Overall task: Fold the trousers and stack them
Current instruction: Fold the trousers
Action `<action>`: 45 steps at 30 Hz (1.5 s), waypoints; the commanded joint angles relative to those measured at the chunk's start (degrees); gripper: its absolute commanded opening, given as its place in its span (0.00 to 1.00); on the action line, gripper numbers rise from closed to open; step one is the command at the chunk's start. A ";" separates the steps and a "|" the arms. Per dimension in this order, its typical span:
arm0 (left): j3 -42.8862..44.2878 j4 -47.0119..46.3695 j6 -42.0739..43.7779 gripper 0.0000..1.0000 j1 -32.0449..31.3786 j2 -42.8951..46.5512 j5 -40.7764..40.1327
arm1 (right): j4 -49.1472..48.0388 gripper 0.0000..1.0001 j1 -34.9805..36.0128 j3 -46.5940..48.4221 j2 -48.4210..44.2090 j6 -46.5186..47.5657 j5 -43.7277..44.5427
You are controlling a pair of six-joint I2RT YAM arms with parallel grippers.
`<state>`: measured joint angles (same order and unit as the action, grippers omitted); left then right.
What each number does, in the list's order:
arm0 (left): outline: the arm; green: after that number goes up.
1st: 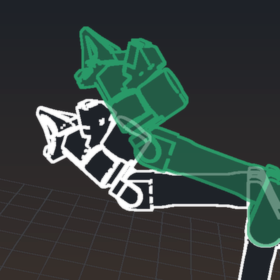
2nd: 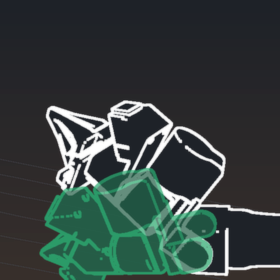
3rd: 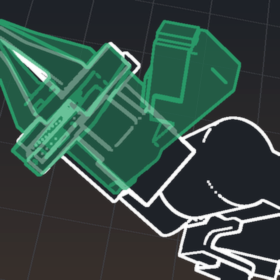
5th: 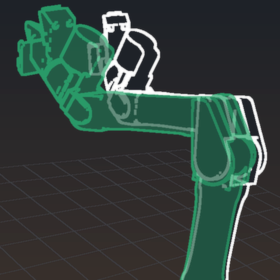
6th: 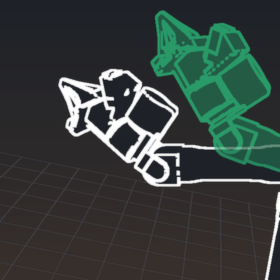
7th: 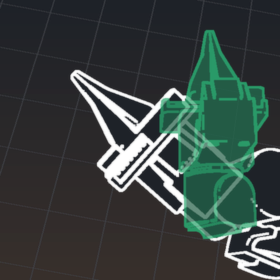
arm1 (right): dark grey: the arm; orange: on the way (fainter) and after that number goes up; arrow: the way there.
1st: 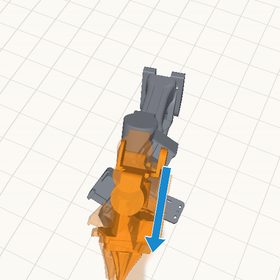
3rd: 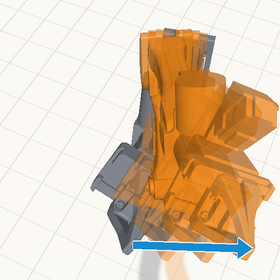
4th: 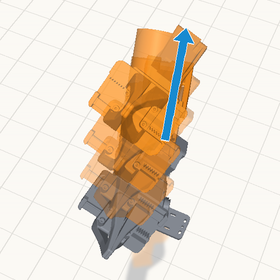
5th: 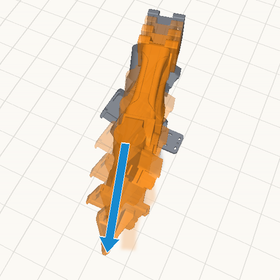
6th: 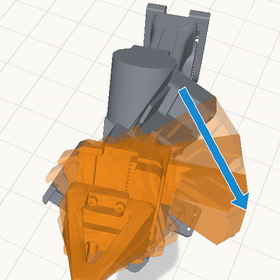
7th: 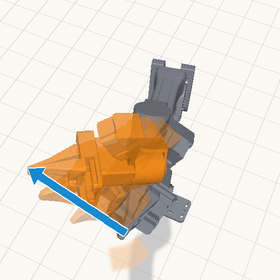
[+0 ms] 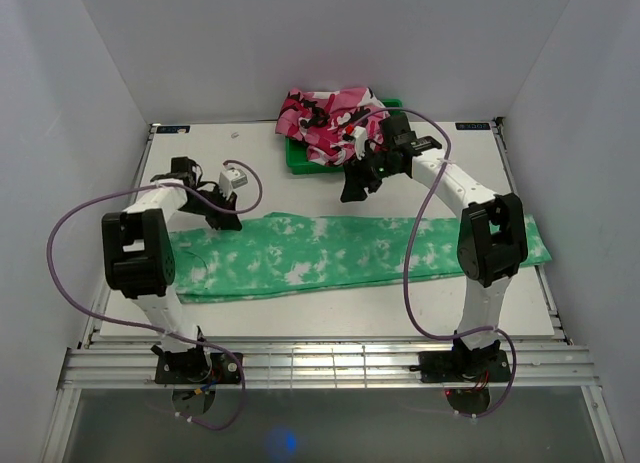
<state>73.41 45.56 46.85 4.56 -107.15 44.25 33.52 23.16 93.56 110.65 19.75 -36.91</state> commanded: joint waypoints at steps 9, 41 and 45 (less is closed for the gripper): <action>-34.18 -21.98 18.35 0.00 -7.36 38.13 -8.47 | -5.04 0.59 0.92 2.24 2.37 -6.74 -5.28; -61.48 -49.70 33.94 0.22 -20.99 53.28 -25.70 | -12.85 0.11 16.92 -0.29 12.33 -4.20 -1.68; -51.19 -42.00 18.92 0.52 -19.25 51.17 -25.63 | -19.62 0.08 17.10 -8.73 6.43 -2.96 -0.71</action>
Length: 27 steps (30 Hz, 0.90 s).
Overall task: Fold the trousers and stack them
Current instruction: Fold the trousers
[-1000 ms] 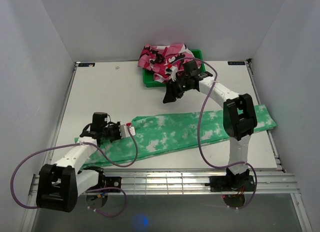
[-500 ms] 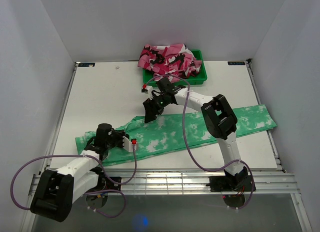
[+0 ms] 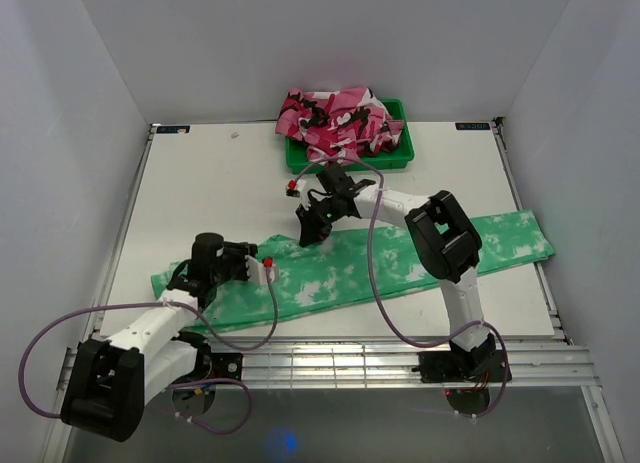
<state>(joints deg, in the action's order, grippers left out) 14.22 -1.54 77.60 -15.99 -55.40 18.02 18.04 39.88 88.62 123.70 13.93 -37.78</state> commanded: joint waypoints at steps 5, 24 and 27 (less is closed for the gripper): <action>21.44 14.80 -30.53 0.58 9.03 -2.87 10.26 | -10.30 0.08 1.60 -10.91 -12.50 4.34 2.35; 54.16 43.55 -50.97 0.63 11.87 -33.64 25.50 | -21.47 0.08 15.14 -35.44 -25.97 27.54 21.77; 53.37 44.34 -50.18 0.60 7.84 -33.03 22.07 | -21.03 0.08 16.02 -35.62 -24.56 27.99 23.09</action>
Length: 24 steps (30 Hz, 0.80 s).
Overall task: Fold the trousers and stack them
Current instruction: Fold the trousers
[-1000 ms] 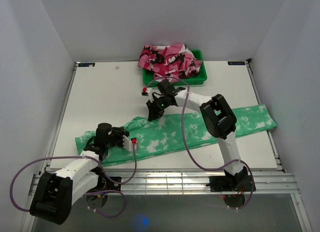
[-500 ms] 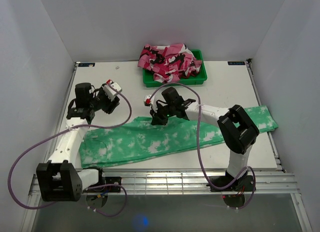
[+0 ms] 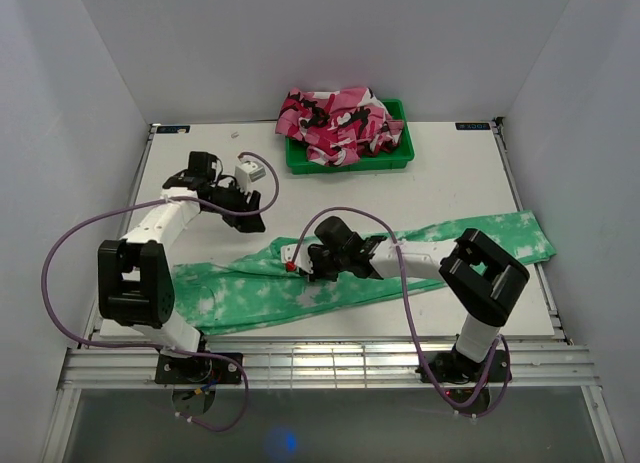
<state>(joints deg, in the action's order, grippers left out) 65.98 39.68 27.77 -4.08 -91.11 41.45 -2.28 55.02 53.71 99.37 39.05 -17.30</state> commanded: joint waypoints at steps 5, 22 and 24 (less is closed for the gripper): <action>-1.11 2.42 -3.06 0.56 -8.92 4.80 -8.92 | -0.44 0.08 1.58 -0.62 1.79 2.96 3.59; -3.40 -0.22 -20.47 0.39 -25.89 1.73 -38.45 | -1.49 0.08 3.33 -0.72 2.58 1.65 8.07; -3.13 0.04 -22.31 0.34 -27.30 -0.20 -43.27 | -1.41 0.08 3.42 -0.63 2.76 1.21 8.16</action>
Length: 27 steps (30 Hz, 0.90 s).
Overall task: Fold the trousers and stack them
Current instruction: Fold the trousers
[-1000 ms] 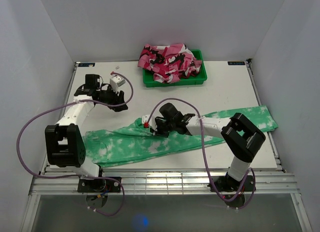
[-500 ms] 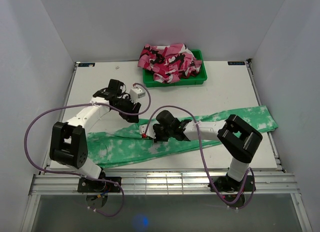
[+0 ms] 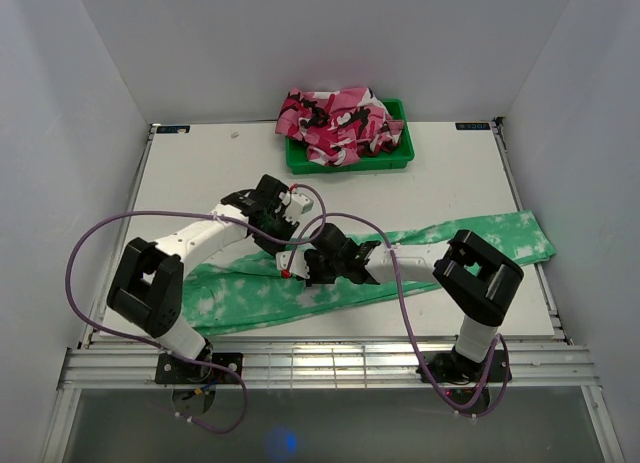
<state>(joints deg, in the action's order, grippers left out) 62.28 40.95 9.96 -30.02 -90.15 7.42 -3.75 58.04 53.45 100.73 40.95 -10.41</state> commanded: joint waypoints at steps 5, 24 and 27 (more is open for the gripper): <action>0.65 -2.36 -7.93 0.30 -3.72 -4.41 -14.62 | 0.14 0.08 0.41 0.25 1.66 -1.75 1.62; 3.37 -3.77 -11.19 0.46 -4.87 -7.15 -14.01 | -0.21 0.08 1.02 0.86 2.46 -2.63 2.94; 3.11 -3.86 -10.75 0.43 -5.40 -6.36 -13.05 | -0.21 0.08 1.02 1.04 2.63 -2.63 3.12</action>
<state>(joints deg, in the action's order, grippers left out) 64.14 38.54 -0.73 -34.00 -98.94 -8.54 -4.47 58.33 53.47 101.06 38.98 -9.15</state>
